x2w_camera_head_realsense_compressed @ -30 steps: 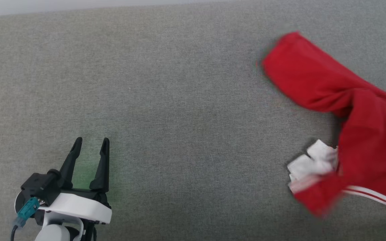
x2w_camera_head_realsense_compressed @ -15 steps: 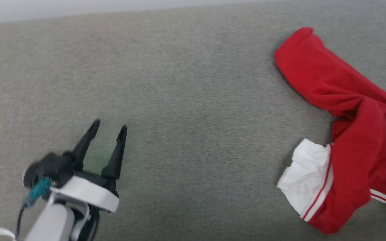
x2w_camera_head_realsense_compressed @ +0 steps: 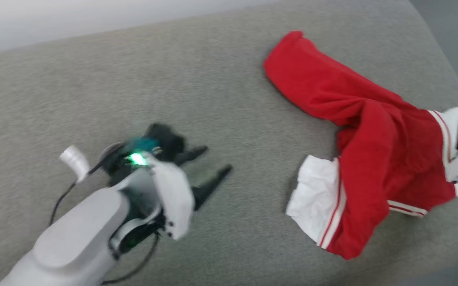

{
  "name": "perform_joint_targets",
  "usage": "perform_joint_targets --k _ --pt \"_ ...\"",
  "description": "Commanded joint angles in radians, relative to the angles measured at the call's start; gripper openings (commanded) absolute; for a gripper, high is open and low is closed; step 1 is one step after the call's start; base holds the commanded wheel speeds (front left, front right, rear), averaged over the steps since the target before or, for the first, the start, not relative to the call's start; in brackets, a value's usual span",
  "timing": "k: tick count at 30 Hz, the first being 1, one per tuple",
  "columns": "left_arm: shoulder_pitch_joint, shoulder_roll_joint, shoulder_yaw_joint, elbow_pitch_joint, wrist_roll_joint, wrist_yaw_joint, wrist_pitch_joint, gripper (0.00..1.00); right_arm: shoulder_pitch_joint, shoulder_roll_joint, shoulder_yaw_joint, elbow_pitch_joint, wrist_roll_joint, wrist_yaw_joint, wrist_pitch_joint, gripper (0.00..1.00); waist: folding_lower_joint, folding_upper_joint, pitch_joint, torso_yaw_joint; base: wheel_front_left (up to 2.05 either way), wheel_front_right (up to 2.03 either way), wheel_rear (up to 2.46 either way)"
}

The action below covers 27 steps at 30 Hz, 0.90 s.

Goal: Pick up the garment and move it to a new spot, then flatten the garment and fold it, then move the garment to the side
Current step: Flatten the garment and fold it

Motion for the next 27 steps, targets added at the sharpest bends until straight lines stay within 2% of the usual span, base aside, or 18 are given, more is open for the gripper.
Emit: perform_joint_targets --k 1,5,13,21,22,23,24,27 --pt "-0.023 -0.009 -0.033 0.002 -0.05 0.002 0.055 1.0 0.008 0.01 0.007 -0.012 0.009 -0.002 -0.008 1.0 0.0 0.0 0.013 -0.031 0.0 0.0 0.0" --pt "-0.118 -0.047 -0.125 0.02 -0.173 0.002 0.237 1.0 0.018 0.045 0.028 -0.053 0.016 -0.002 -0.007 1.0 0.0 0.0 0.041 -0.073 0.0 0.0 0.0" --pt "-0.206 -0.174 -0.189 0.13 -0.296 0.009 0.402 1.0 0.014 0.095 0.038 -0.092 0.024 -0.002 -0.014 1.0 0.0 0.0 0.098 -0.148 0.0 0.0 0.0" --pt "-0.229 -0.214 -0.213 0.263 -0.28 0.012 0.416 1.0 0.005 0.128 0.063 -0.055 0.043 -0.002 -0.036 1.0 0.0 0.0 0.129 -0.214 0.0 0.0 0.0" --pt "-0.228 -0.217 -0.21 0.28 -0.285 0.011 0.411 0.78 0.005 0.13 0.063 -0.051 0.044 -0.002 -0.041 1.0 0.0 0.0 0.131 -0.217 0.0 0.0 0.0" --pt "-0.229 -0.217 -0.211 0.292 -0.287 0.011 0.405 0.27 0.004 0.133 0.064 -0.046 0.043 -0.002 -0.046 1.0 0.0 0.0 0.132 -0.219 0.0 0.0 0.0" --pt "-0.229 -0.219 -0.208 0.302 -0.294 0.009 0.398 0.0 0.003 0.134 0.063 -0.041 0.042 -0.002 -0.047 1.0 0.0 0.0 0.133 -0.219 0.0 0.0 0.0" --pt "-0.232 -0.225 -0.18 0.316 -0.329 0.004 0.368 0.0 0.005 0.136 0.056 -0.034 0.033 -0.002 -0.054 1.0 0.0 0.0 0.125 -0.207 0.0 0.0 0.0"
